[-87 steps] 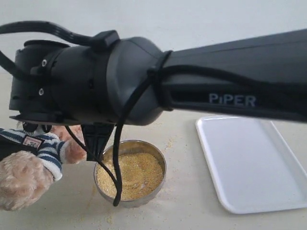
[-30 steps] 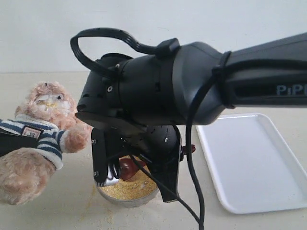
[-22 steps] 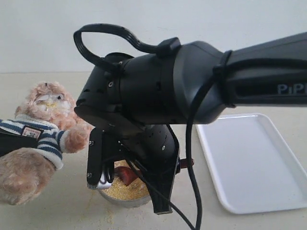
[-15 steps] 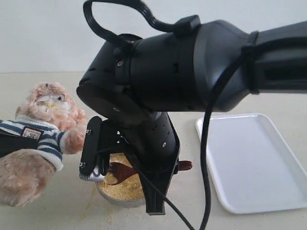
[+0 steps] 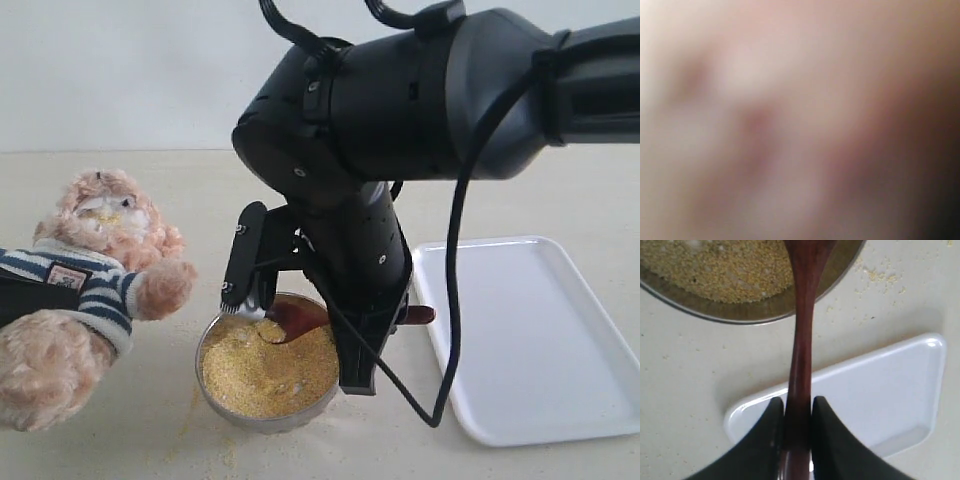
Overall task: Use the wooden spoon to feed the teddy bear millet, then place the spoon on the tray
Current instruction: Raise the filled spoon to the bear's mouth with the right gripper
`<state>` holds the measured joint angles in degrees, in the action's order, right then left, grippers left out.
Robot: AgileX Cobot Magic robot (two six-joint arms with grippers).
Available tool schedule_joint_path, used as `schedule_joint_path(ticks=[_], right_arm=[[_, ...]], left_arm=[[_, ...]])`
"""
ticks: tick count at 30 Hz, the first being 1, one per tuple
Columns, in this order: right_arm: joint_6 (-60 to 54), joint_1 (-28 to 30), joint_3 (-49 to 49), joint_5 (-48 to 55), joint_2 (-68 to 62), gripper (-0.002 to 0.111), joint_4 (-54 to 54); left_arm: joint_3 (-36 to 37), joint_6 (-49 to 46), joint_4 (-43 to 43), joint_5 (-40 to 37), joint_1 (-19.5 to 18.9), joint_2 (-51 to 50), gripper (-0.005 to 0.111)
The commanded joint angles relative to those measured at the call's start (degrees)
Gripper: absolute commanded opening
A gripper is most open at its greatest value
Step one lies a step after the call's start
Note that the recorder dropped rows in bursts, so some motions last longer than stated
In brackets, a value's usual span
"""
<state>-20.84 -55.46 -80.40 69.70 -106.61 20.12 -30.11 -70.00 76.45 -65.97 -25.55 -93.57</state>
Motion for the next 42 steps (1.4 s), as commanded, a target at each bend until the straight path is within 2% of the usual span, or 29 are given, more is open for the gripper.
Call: schedule_joint_path(ticks=[1, 5, 16, 25, 27, 29, 33, 35, 38, 42], right_arm=[[-2.7, 0.3, -0.3, 0.3, 0.9, 0.0, -2.8], [-2.9, 0.3, -0.3, 0.3, 1.0, 0.0, -2.1], [-0.9, 0.7, -0.3, 0.3, 3.3, 0.0, -12.6], [4.6, 0.9, -0.3, 0.3, 5.4, 0.0, -12.0], [4.5, 0.9, -0.3, 0.3, 8.2, 0.0, -5.6], [4.4, 1.3, -3.6, 0.3, 8.8, 0.0, -4.2], [3.0, 1.3, -18.7, 0.3, 7.9, 0.0, -9.0], [3.0, 1.3, -23.2, 0.3, 4.9, 0.0, -13.4], [3.0, 1.3, -24.8, 0.3, -0.8, 0.0, -17.2], [3.1, 1.3, -24.8, 0.3, -2.8, 0.0, -18.0]], left_arm=[[-0.2, -0.4, 0.9, -0.8, -0.1, 0.1, 0.005], [-0.2, -0.4, 2.1, -0.9, -0.1, 0.1, 0.005], [-0.2, -0.4, 3.1, -1.6, -0.1, 0.1, 0.005], [-0.2, -0.5, 2.0, -1.2, -0.1, 0.1, 0.005], [-0.2, -0.5, 2.1, -1.0, -0.1, 0.1, 0.005], [-0.2, -0.5, 2.1, -1.0, -0.1, 0.1, 0.005], [-0.2, -0.2, 0.9, -1.5, -0.1, 0.1, 0.005], [-0.2, 2.6, -2.0, -1.6, -0.1, 0.1, 0.005], [2.5, 4.1, -2.5, -2.0, -0.1, 0.1, 0.005], [2.7, 4.1, -1.7, -2.0, -0.1, 0.1, 0.005]])
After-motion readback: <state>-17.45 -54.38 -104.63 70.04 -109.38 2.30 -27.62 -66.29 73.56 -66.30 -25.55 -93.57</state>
